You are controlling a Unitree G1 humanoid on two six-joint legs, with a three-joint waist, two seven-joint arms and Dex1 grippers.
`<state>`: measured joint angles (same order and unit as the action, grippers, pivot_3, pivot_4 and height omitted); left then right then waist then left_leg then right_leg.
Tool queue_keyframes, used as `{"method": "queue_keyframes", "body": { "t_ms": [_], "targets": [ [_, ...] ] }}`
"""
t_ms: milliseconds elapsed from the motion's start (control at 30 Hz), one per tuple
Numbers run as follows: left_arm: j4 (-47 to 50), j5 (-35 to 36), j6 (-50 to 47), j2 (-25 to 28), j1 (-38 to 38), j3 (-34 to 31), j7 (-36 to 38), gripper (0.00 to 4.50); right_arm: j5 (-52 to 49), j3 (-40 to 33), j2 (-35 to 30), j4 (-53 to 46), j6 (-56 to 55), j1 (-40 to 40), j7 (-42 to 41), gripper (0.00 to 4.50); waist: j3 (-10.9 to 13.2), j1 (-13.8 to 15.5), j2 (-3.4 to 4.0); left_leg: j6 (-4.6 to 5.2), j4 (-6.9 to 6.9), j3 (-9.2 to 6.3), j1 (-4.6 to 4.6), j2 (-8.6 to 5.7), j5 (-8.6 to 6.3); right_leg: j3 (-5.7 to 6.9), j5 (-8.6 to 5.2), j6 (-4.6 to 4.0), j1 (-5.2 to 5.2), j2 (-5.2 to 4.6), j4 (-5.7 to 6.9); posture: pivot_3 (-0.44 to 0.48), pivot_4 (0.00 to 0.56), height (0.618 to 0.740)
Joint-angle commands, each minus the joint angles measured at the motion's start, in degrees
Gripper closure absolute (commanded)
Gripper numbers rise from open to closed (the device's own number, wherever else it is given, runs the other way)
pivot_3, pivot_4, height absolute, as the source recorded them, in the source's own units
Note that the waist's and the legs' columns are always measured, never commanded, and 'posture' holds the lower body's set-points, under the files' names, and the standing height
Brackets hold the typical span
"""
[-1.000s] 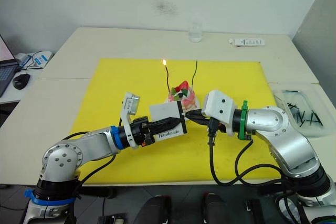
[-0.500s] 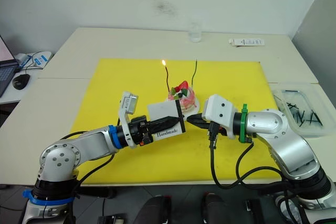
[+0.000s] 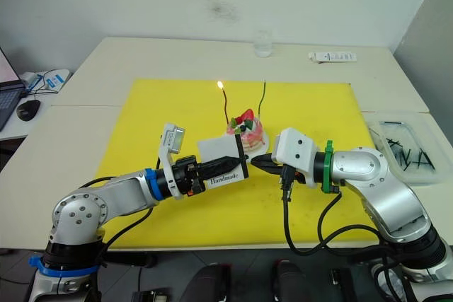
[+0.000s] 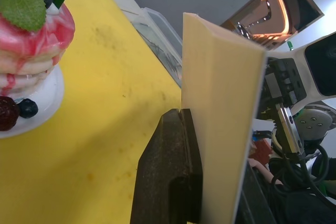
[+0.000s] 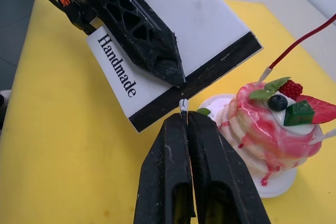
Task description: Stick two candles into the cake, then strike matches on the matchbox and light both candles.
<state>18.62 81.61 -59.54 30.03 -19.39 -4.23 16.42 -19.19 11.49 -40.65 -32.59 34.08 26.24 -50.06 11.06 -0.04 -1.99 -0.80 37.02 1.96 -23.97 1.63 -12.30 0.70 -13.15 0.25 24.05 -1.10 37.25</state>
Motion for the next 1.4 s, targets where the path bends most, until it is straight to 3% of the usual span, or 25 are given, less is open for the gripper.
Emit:
{"method": "queue_keyframes", "body": {
  "t_ms": [33, 867, 1167, 1400],
  "targets": [
    [1.1, 0.1, 0.4, -0.3, -1.0, -0.8, 0.5, 4.5, -0.3, -0.2, 0.1, -2.1, -0.8, 0.6, -0.2, 4.36, 0.0, 0.0, 0.0, 0.0, 0.0, 0.0, 0.0, 0.0, 0.0, 0.0, 0.0, 0.0, 0.0, 0.0, 0.0, 0.0, 0.15, 0.74],
    [1.4, 0.6, 0.0, -0.1, -0.6, -1.0, 0.6, 4.5, 1.5, 0.7, 0.3, -1.0, -1.5, 0.6, -0.9, 4.36, 0.0, 0.0, 0.0, 0.0, 0.02, 0.0, 0.02, 0.0, 0.0, -0.01, 0.0, 0.0, 0.0, 0.0, 0.05, 0.0, 0.15, 0.74],
    [2.2, 0.3, 0.1, 1.2, 1.1, -1.6, 1.0, 4.5, -1.3, -5.8, -3.8, -1.9, 0.6, -6.4, -0.7, 4.36, 0.0, 0.1, -0.01, 0.0, 0.03, 0.02, 0.03, -0.01, 0.0, -0.02, 0.0, 0.0, -0.01, -0.01, 0.06, 0.0, 0.15, 0.74],
    [1.9, 0.3, 0.0, 0.9, 0.4, -1.2, 1.1, 4.5, 1.8, -6.2, -5.5, -0.3, 2.0, -9.9, 1.6, 4.36, 0.0, 0.0, -0.02, 0.0, 0.04, 0.0, 0.11, -0.01, 0.01, -0.02, -0.01, -0.03, 0.0, 0.0, 0.24, 0.0, 0.15, 0.74]
  ]
}}
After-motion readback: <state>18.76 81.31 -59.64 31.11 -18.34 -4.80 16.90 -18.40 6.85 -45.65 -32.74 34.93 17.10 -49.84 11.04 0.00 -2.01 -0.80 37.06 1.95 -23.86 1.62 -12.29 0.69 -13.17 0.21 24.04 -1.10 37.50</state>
